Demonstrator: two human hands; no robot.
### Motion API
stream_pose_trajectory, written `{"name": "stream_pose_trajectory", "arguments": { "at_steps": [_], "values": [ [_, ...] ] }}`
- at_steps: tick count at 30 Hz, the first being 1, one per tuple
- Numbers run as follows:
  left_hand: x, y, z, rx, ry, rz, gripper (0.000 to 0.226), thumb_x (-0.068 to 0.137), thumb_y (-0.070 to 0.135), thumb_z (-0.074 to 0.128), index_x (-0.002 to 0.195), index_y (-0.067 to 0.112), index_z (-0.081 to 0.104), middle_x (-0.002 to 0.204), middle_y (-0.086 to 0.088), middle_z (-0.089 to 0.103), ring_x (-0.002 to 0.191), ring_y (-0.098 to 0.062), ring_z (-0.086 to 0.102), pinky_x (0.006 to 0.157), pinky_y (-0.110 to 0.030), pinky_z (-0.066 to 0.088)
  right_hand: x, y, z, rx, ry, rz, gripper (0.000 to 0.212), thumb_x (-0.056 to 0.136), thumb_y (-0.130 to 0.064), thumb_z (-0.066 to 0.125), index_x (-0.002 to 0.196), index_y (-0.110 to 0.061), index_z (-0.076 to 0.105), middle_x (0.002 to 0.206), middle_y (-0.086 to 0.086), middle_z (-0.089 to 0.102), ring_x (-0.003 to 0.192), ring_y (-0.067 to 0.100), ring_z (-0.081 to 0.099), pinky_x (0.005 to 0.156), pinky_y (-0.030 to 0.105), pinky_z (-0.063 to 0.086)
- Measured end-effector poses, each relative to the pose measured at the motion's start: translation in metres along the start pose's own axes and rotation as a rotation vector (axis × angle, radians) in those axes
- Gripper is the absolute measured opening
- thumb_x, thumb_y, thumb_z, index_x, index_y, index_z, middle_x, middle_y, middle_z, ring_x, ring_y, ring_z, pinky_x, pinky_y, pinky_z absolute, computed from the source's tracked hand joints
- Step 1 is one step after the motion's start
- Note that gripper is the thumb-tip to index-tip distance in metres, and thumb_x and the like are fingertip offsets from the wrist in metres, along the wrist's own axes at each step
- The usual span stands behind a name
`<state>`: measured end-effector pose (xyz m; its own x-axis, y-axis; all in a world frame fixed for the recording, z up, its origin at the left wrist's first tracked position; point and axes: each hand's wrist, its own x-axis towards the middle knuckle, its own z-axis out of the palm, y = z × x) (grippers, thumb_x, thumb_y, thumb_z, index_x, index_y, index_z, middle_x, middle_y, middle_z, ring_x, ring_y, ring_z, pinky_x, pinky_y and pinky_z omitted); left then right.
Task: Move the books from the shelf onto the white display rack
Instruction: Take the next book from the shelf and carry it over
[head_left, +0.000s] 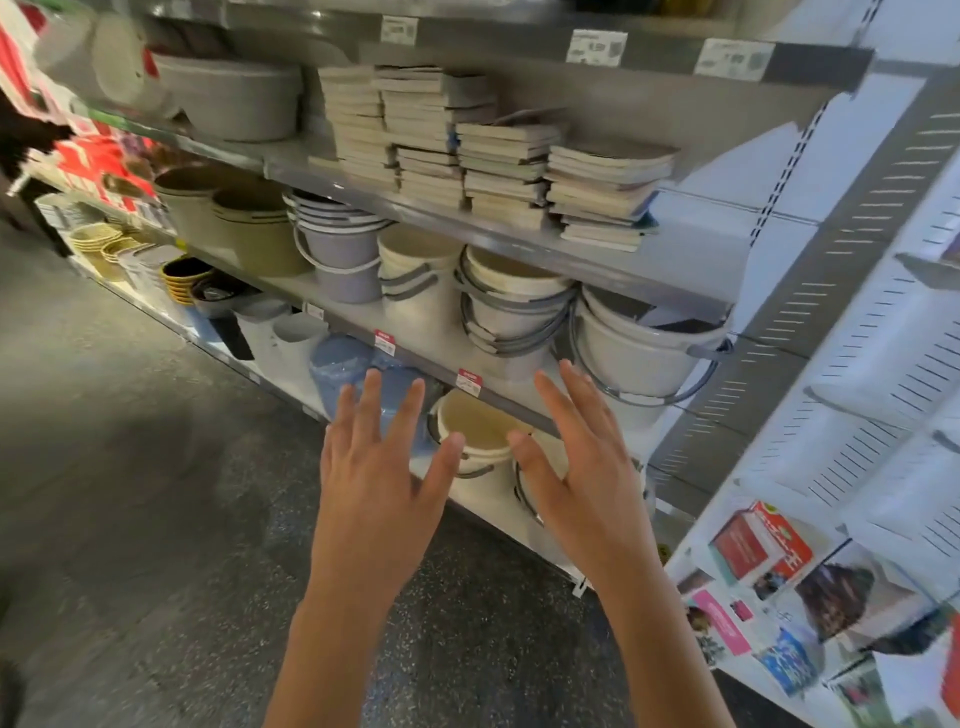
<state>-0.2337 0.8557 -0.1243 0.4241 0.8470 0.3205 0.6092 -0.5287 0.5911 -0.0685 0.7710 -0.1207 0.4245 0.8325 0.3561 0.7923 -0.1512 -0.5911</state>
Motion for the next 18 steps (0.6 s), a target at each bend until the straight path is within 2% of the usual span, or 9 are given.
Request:
{"name": "stream_pose_trajectory", "arguments": {
  "at_steps": [6, 12, 18],
  "values": [
    [0.055, -0.047, 0.005, -0.011, 0.005, -0.024, 0.084, 0.085, 0.079, 0.018, 0.155, 0.033, 0.031, 0.167, 0.0, 0.004, 0.153, -0.016, -0.006, 0.123, -0.047, 0.009, 0.058, -0.007, 0.042, -0.004, -0.028, -0.017, 0.07, 0.09, -0.07, 0.026, 0.153, -0.04, 0.026, 0.163, -0.017, 0.011, 0.15, 0.004, 0.002, 0.12, 0.038, 0.017],
    [0.151, -0.082, 0.012, 0.018, 0.061, -0.008, 0.088, 0.084, 0.083, 0.015, 0.153, 0.033, 0.033, 0.167, -0.002, 0.006, 0.154, -0.019, -0.003, 0.121, -0.045, 0.01, 0.156, -0.003, 0.088, 0.05, -0.003, -0.054, 0.072, 0.092, -0.066, 0.031, 0.155, -0.033, 0.029, 0.163, -0.015, 0.013, 0.151, 0.003, 0.001, 0.12, 0.03, 0.011],
    [0.267, -0.102, 0.008, 0.035, 0.09, 0.003, 0.082, 0.085, 0.076, 0.023, 0.153, 0.033, 0.035, 0.167, 0.0, 0.007, 0.154, -0.019, -0.002, 0.121, -0.047, 0.012, 0.267, -0.007, 0.12, 0.075, 0.057, -0.099, 0.072, 0.092, -0.066, 0.027, 0.154, -0.03, 0.03, 0.163, -0.013, 0.015, 0.15, 0.001, 0.001, 0.119, 0.034, 0.016]
  ]
}}
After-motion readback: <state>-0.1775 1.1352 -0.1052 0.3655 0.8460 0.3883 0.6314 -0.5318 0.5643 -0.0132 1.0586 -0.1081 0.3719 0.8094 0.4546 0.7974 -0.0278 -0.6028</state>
